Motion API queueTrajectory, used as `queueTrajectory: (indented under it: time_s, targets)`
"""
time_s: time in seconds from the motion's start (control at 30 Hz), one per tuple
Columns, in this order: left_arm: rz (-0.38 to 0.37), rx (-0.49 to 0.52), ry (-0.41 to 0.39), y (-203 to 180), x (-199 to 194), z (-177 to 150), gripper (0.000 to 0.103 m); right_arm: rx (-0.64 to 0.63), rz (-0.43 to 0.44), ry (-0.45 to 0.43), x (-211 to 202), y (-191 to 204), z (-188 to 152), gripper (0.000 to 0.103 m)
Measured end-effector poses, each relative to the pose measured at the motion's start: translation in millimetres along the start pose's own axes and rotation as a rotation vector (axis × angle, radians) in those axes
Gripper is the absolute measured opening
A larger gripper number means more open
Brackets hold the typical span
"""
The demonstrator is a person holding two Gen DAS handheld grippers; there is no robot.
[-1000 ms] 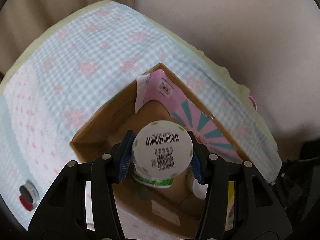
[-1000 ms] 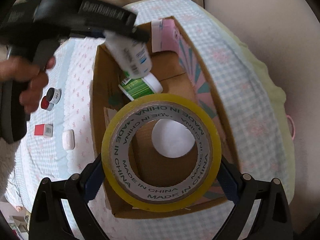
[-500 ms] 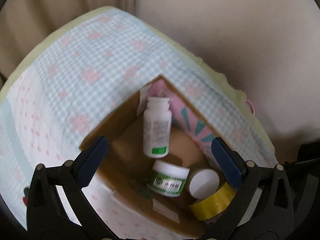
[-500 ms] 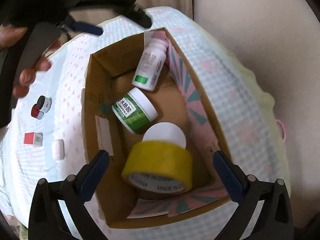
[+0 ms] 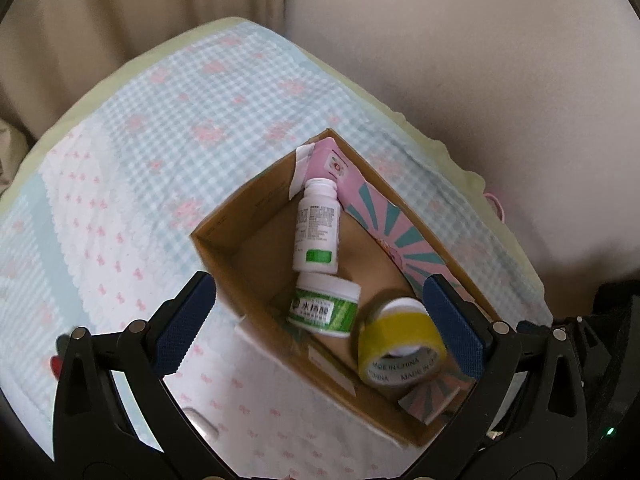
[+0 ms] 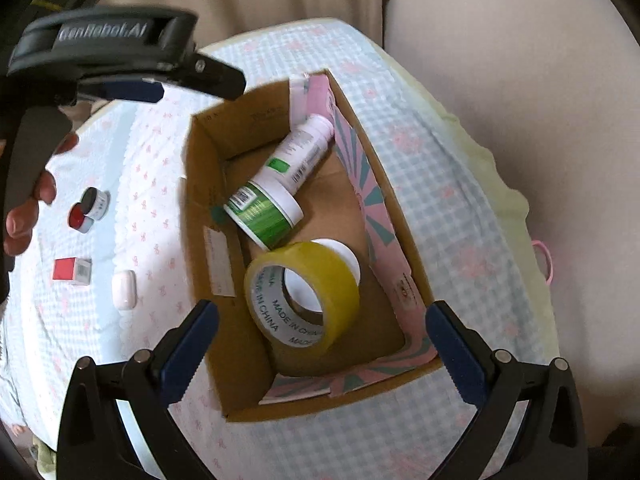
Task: Organize rigid objects
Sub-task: 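Release the pill bottle and tape roll into the box, opening both tools, then grasp the red box with the left tool while the right grasps the black-lidded tin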
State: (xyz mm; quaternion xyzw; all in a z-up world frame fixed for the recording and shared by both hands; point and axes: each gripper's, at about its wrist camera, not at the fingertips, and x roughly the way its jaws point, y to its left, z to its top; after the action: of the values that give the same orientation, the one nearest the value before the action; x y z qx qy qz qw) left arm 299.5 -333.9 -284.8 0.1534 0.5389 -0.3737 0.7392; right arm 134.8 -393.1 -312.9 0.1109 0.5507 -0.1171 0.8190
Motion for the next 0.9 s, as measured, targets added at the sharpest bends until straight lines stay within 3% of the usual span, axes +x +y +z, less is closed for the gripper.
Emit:
queueTrajectory:
  time_s: [0.43, 0.7, 0.9]
  targets:
    - [0.074, -0.04, -0.111, 38, -111, -71, 0.103, -0.107, -0.006, -0.107, -72, 53, -3, 0.103]
    - [0.178, -0.11, -0.145, 101, -171, -154, 0.103, -0.149, 0.057, -0.157, -98, 107, -3, 0.103]
    - [0.26, -0.096, -0.142, 145, -194, -208, 0.103, -0.19, 0.116, -0.154, -100, 149, 0, 0.103]
